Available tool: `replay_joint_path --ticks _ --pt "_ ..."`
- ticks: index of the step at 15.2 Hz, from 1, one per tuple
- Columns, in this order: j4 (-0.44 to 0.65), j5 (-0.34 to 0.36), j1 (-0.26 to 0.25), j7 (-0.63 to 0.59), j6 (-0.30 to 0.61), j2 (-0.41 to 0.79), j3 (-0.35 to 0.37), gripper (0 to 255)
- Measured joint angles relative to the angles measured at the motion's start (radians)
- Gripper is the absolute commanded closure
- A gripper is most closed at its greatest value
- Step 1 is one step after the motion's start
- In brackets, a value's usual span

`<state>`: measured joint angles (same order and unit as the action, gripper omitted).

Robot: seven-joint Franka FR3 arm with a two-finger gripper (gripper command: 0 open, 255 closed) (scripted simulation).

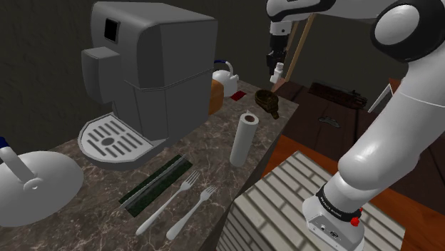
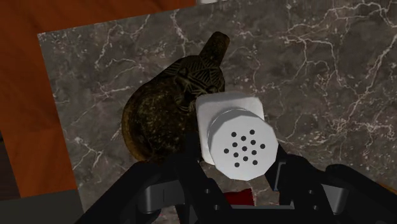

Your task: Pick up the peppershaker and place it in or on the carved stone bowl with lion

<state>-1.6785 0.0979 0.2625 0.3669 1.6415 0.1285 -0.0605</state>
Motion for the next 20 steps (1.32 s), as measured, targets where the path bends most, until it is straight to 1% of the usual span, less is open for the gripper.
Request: replay_joint_path --ticks 3,5,15,20 --pt "0.041 0.004 0.036 0.064 -0.003 0.031 -0.028 255" --pt "0.050 0.005 0.052 0.092 0.003 0.042 -0.040 255" --pt "-0.060 0.007 0.057 0.087 0.127 0.057 -0.043 255" --pt "-0.097 0.006 0.059 0.084 0.178 0.072 -0.043 255"
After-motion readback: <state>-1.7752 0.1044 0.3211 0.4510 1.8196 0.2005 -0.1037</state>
